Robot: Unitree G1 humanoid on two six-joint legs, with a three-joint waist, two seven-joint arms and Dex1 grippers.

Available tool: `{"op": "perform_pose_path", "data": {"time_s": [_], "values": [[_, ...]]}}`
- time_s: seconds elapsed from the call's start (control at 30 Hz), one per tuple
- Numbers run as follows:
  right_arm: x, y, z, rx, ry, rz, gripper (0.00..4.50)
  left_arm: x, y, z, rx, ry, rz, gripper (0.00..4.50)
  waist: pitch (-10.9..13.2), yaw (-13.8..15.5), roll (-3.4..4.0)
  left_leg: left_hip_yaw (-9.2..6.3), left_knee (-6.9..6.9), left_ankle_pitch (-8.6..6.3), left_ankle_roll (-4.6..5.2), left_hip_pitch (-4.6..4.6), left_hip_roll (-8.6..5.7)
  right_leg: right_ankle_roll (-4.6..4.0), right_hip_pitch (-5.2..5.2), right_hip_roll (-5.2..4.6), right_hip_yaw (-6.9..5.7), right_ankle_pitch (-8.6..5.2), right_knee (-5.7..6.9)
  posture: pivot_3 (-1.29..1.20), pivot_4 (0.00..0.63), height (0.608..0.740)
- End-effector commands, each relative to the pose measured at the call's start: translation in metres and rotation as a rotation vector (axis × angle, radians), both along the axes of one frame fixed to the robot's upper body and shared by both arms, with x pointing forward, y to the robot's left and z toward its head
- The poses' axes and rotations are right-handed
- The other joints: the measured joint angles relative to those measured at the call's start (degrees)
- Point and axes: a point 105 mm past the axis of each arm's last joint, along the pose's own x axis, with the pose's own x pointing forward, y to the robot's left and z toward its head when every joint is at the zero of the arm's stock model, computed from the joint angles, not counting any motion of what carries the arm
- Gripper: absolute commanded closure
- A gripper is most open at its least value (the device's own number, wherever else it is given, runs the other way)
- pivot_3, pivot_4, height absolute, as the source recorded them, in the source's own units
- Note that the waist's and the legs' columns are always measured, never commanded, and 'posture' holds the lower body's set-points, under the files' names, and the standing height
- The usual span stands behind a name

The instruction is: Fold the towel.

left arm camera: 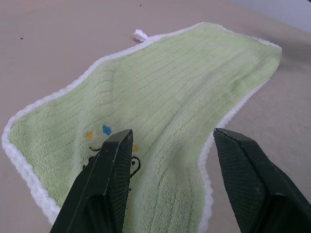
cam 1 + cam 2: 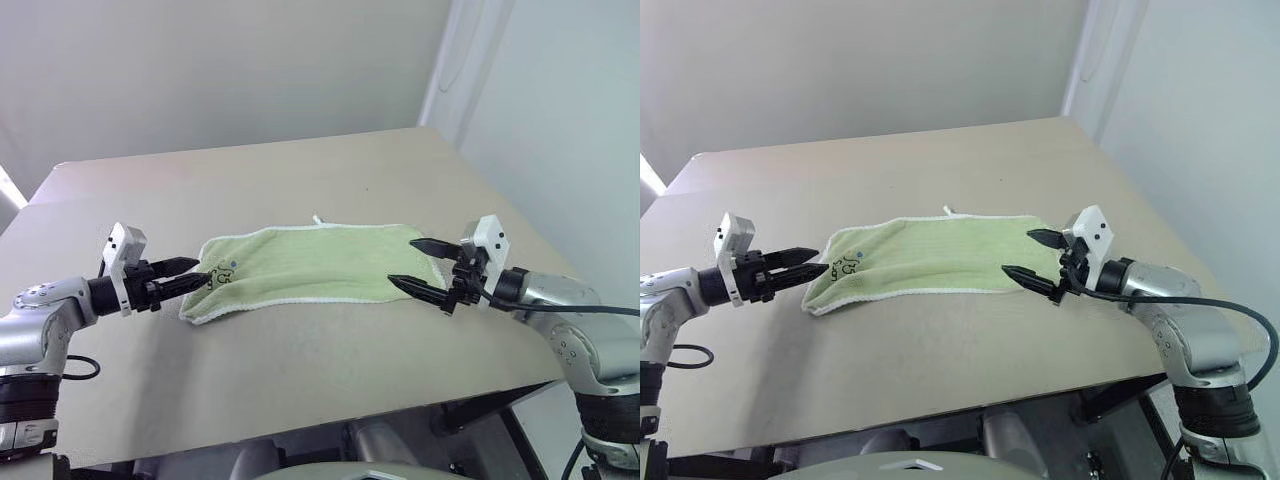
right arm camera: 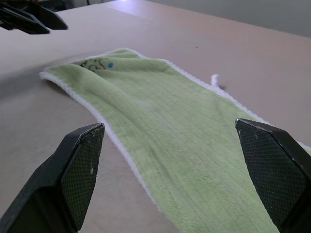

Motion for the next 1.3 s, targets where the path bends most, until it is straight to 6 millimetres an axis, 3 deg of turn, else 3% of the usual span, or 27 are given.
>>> {"op": "perform_pose_path", "data": {"time_s": [0.03, 0.33, 0.57, 0.8, 1.03, 1.3], "values": [[0.006, 0.004, 0.016, 0.004, -0.072, 0.013, 0.0, 0.001, -0.003, 0.011, 0.012, -0.054, -0.026, 1.72, 0.0, 0.02, 0.0, 0.0, 0.0, 0.0, 0.0, 0.0, 0.0, 0.0, 0.0, 0.0, 0.0, 0.0, 0.0, 0.0, 0.0, 0.712], [0.01, -0.002, 0.008, -0.027, -0.074, -0.033, 0.0, 0.005, -0.005, 0.007, 0.03, -0.067, -0.043, 1.72, -0.01, 0.16, -0.02, -0.01, 0.0, 0.0, 0.0, 0.0, 0.0, -0.01, -0.01, 0.0, -0.01, -0.01, -0.03, 0.0, 0.0, 0.712], [0.009, -0.011, -0.001, -0.059, -0.059, -0.082, 0.0, -0.008, 0.016, -0.023, 0.27, -0.002, -0.138, 1.72, -0.01, -0.12, -0.01, 0.01, -0.01, 0.0, 0.0, -0.01, 0.0, -0.04, -0.02, 0.0, 0.0, -0.02, -0.03, 0.0, 0.0, 0.712], [0.018, 0.001, 0.0, -0.023, -0.064, -0.1, 0.0, -0.017, 0.027, -0.012, 0.293, 0.002, -0.139, 1.72, 0.01, 0.03, -0.03, 0.0, -0.01, 0.0, 0.0, 0.01, 0.01, -0.1, -0.08, 0.0, 0.0, -0.06, -0.02, 0.0, 0.0, 0.712], [0.017, 0.009, -0.008, -0.038, -0.053, -0.102, 0.0, -0.02, 0.02, -0.036, 0.309, 0.043, -0.153, 1.72, 0.01, 0.19, -0.03, 0.0, -0.01, 0.0, 0.0, -0.03, 0.0, -0.09, -0.31, -0.02, -0.01, -0.05, -0.03, 0.0, 0.0, 0.712], [0.017, 0.001, -0.004, -0.064, -0.06, -0.134, 0.0, -0.014, 0.016, -0.066, 0.357, 0.06, -0.183, 1.72, 0.01, 0.15, -0.03, 0.0, -0.01, 0.0, 0.0, -0.05, 0.0, -0.09, -0.27, -0.01, -0.01, -0.05, 0.0, 0.0, 0.0, 0.712]]}}
